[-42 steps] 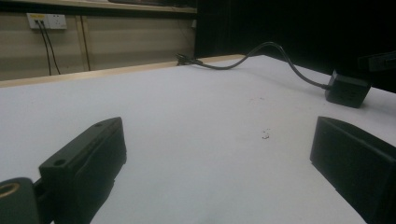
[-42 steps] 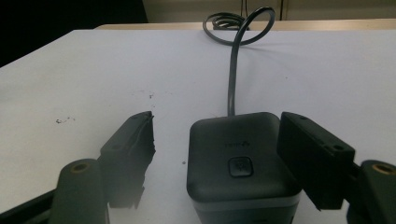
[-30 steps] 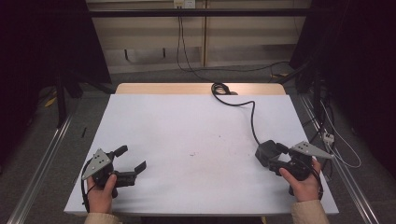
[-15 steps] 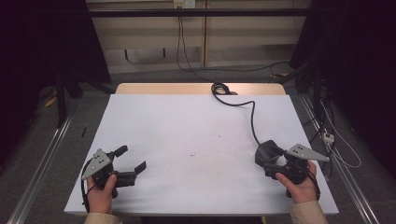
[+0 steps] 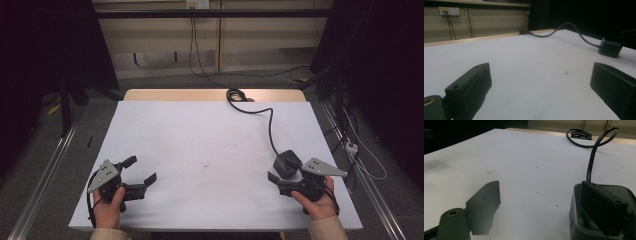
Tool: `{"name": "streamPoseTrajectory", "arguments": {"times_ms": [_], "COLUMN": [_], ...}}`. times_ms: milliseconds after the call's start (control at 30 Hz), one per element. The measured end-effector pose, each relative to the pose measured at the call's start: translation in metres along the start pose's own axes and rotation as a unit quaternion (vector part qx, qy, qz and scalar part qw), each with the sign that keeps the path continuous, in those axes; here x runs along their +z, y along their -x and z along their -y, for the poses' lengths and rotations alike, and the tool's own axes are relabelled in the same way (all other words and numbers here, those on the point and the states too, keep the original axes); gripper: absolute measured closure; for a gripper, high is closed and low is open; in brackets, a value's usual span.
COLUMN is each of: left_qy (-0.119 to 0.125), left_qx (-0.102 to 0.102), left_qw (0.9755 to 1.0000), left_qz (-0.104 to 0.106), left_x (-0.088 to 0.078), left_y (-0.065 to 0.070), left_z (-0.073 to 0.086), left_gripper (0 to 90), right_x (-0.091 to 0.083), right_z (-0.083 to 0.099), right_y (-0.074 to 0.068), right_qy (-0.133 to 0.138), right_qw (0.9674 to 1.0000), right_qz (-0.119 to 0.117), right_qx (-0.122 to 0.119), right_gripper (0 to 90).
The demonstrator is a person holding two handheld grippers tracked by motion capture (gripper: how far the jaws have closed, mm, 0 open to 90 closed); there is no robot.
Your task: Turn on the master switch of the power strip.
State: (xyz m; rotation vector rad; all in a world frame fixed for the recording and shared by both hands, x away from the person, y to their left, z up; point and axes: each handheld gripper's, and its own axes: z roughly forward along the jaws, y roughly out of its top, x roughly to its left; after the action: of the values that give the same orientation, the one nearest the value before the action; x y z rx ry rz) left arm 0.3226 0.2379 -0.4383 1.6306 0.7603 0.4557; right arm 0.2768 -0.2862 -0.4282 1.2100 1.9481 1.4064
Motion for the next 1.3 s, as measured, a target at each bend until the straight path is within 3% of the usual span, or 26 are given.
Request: {"name": "streamPoseTrajectory", "arguments": {"times_ms": [1300], "left_qy": [-0.004], "left_qx": [0.0], "left_qw": [1.0], "left_qz": [0.003], "left_x": [0.001], "left_y": [0.001], "left_z": [0.001], "left_gripper": [3.4], "right_x": [0.012], "right_z": [0.012], "right_y": [-0.019], "right_qy": [-0.022], "right_qw": [0.9978], "right_qz": [-0.051], "right_qx": [-0.036], "right_gripper": [15.9]}}
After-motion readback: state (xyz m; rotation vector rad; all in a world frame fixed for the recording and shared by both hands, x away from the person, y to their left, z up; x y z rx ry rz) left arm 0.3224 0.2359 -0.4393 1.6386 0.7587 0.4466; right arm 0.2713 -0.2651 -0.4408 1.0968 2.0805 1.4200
